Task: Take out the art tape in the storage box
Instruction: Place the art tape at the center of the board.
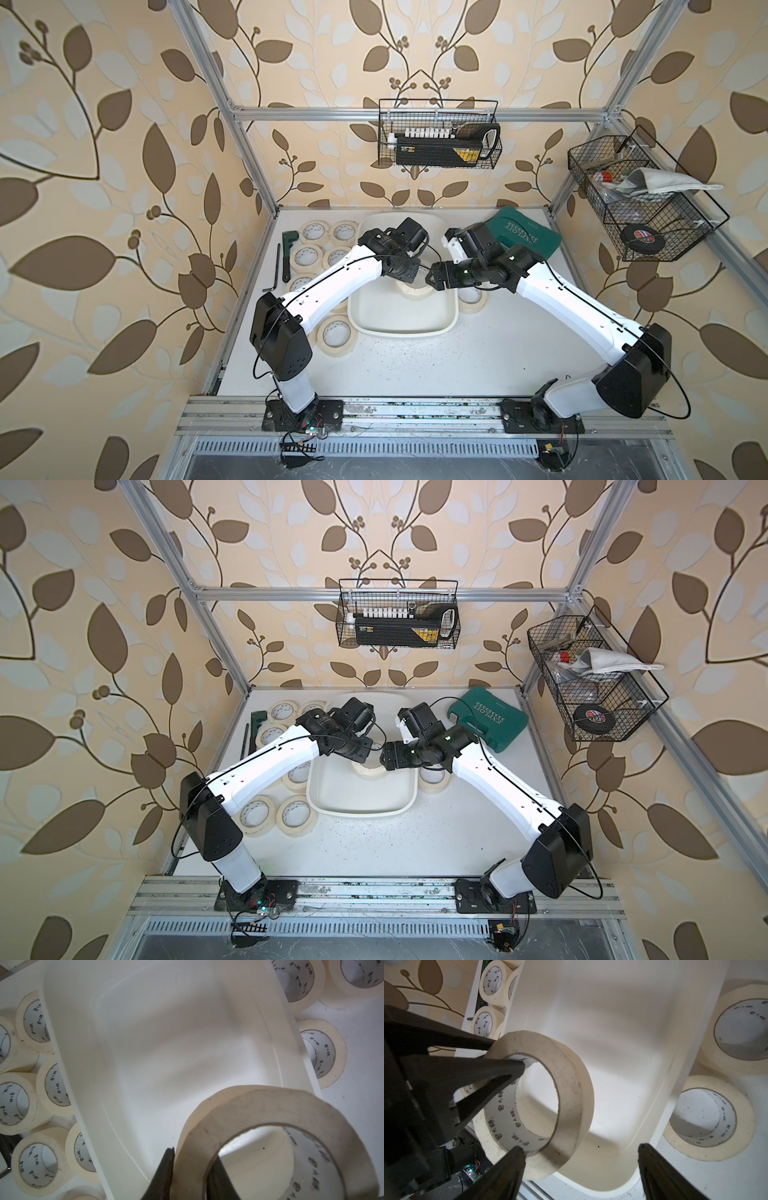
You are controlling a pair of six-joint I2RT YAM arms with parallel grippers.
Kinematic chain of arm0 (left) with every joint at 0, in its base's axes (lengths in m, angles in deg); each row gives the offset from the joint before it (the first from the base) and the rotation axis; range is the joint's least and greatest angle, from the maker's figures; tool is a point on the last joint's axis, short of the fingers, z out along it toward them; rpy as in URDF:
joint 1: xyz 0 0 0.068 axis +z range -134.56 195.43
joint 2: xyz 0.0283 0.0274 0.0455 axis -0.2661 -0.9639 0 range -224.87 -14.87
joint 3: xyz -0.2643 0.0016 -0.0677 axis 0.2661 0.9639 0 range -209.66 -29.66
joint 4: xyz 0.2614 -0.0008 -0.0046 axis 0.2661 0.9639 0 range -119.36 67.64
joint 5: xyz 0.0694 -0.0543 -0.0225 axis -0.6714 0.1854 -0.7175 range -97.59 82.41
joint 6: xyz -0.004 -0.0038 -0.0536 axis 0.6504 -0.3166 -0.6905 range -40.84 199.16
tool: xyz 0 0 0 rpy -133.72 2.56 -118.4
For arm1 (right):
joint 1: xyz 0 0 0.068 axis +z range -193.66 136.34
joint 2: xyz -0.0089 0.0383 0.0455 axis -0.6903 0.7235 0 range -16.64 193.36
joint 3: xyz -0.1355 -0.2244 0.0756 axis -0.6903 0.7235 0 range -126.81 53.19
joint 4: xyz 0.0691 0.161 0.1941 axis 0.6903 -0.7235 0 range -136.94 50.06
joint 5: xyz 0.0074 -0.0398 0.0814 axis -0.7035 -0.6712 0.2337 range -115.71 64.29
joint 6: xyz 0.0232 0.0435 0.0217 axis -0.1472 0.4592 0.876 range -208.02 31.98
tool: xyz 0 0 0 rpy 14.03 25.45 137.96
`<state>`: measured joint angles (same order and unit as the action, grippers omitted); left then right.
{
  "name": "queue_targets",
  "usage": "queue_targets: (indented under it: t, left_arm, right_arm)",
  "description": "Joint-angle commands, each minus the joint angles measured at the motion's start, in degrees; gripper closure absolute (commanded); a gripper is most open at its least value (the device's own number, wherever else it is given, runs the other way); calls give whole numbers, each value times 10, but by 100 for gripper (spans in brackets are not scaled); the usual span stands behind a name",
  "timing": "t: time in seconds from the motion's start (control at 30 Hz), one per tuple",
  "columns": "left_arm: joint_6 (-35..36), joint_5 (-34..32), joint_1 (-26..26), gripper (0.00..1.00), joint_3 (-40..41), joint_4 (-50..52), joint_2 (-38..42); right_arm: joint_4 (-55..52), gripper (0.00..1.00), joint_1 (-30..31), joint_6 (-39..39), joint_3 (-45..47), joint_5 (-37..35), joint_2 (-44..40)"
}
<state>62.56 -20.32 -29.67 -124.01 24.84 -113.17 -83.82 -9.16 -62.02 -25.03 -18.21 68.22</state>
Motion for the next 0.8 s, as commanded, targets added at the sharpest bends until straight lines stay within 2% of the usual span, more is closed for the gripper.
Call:
queue_targets:
  t: [0.0,0.27,0.5,0.63,0.77]
  left_arm:
    - [13,11,-3,100,5,-30,39]
    - [17,21,-5,100,20,-39,46]
    - [15,21,-5,100,23,-41,46]
    - [14,22,-5,100,19,-38,40]
    - [12,24,-5,100,19,-38,39]
  right_arm:
    - [5,13,5,8,-28,-21,16]
    - [-6,13,12,8,-63,-42,57]
    - [-4,21,16,9,-73,-37,82]
    - [-2,36,17,9,-72,-34,87]
    - [-4,59,17,8,-73,-36,89]
